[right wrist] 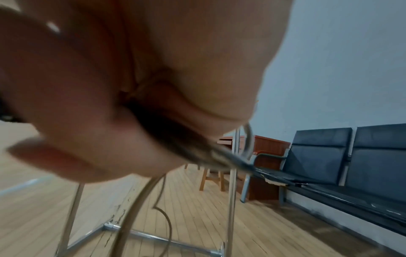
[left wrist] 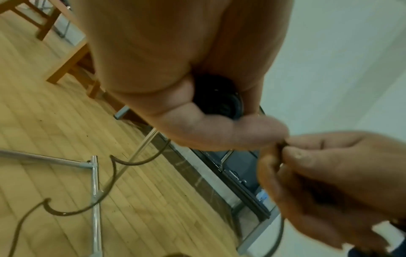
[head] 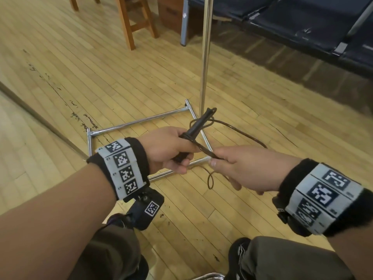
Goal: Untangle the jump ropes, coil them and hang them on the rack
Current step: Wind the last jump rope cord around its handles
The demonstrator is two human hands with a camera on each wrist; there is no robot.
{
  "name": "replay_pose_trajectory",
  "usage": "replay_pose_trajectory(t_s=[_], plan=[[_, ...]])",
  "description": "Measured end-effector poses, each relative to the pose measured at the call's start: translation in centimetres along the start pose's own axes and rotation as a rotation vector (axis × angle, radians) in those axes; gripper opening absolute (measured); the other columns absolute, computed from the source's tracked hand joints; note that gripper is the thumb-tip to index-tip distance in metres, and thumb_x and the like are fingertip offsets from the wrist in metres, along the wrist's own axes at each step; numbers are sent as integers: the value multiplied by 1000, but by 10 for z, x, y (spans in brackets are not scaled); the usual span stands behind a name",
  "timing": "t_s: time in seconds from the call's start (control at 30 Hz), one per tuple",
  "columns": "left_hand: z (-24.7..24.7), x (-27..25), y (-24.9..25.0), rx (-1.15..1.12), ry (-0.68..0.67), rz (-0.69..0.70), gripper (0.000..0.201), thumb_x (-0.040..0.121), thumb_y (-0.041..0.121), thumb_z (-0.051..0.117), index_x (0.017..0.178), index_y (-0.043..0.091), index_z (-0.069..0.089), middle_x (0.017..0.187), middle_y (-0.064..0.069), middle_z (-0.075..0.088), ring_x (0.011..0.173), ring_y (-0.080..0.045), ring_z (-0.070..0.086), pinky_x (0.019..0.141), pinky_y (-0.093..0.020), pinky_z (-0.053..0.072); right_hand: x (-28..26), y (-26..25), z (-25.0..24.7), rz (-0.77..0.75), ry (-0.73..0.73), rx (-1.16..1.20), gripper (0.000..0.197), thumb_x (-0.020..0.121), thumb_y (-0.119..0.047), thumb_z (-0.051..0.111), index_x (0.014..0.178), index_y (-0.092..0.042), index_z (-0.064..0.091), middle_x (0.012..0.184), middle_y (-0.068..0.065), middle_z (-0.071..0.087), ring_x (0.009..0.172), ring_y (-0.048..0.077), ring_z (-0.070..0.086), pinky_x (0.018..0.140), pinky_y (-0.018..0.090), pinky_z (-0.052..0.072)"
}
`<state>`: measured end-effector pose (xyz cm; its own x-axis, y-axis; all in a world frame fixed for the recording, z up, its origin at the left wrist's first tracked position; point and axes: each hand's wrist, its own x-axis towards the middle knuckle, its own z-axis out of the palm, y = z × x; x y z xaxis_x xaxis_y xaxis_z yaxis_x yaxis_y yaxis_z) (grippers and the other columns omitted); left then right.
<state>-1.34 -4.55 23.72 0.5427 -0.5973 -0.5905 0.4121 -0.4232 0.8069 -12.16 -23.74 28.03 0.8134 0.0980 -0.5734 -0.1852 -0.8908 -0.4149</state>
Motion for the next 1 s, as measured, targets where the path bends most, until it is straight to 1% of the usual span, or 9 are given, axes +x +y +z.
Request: replay_pose_trajectory(t_s=[0.17, 0.3, 0.4, 0.53, 0.6, 0.67, 0.77, 0.87, 1.0], plan=[[8, -3, 5, -131, -153, -26, 6, 96, 9, 73, 100, 10, 68, 74, -8, 62, 60, -16, 64, 51, -25, 59, 6, 25, 2, 145, -42, 133, 40, 99, -70, 36, 103, -36, 57, 89, 2, 75, 46, 10, 56, 48, 24, 53], [7, -4, 8, -207, -236, -24, 15, 93, 6, 75, 98, 12, 63, 72, -5, 56, 51, -11, 53, 42, -19, 47, 9, 34, 4, 139, -155, 335, 55, 93, -75, 45, 119, -28, 58, 98, 3, 77, 46, 12, 55, 54, 30, 58], [8, -5, 10, -87, -276, -44, 30, 85, 39, 85, 90, 15, 68, 70, -3, 56, 50, -10, 51, 39, -19, 42, 9, 45, 0, 143, -120, 362, 73, 85, -75, 60, 147, -44, 36, 129, 0, 66, 50, 14, 57, 64, 39, 64], [12, -3, 6, 375, -168, -103, 60, 83, 80, 66, 82, 20, 68, 64, 2, 57, 48, -13, 48, 39, -22, 38, 10, 54, 2, 116, -51, 450, 104, 80, -49, 83, 158, -49, 15, 146, -19, 41, 45, 10, 51, 54, 33, 58], [9, -2, 2, 507, -147, -141, 54, 88, 75, 64, 81, 21, 69, 64, 3, 58, 47, -13, 47, 39, -23, 38, 14, 54, 4, 137, -60, 458, 109, 79, -39, 86, 160, -43, 14, 144, -20, 40, 44, 10, 50, 49, 31, 54], [8, -1, 1, 501, -125, -141, 47, 91, 66, 67, 80, 20, 70, 64, 2, 58, 46, -13, 46, 39, -23, 37, 17, 54, 5, 137, -139, 516, 80, 82, -38, 84, 147, -33, 38, 141, -3, 62, 44, 10, 47, 45, 30, 51], [5, 0, 0, 338, -104, -92, 39, 93, 56, 69, 76, 21, 69, 62, 1, 56, 44, -12, 45, 37, -21, 35, 14, 47, 4, 175, -276, 649, 80, 72, -62, 77, 140, -31, 49, 114, 6, 78, 44, 7, 39, 42, 24, 46], [1, 0, 0, 103, -49, -13, 32, 97, 44, 70, 80, 17, 69, 63, 0, 56, 44, -12, 46, 35, -20, 37, 14, 41, 6, 125, -379, 760, 76, 78, -70, 60, 138, -24, 50, 108, 14, 79, 43, 7, 31, 41, 21, 42], [-9, -4, 3, -193, -33, 55, 24, 97, 34, 73, 94, 10, 71, 68, -3, 58, 51, -12, 55, 44, -25, 54, 19, 33, 15, -13, -359, 728, 58, 100, -53, 48, 108, 1, 66, 65, 12, 62, 42, 14, 33, 43, 25, 42]])
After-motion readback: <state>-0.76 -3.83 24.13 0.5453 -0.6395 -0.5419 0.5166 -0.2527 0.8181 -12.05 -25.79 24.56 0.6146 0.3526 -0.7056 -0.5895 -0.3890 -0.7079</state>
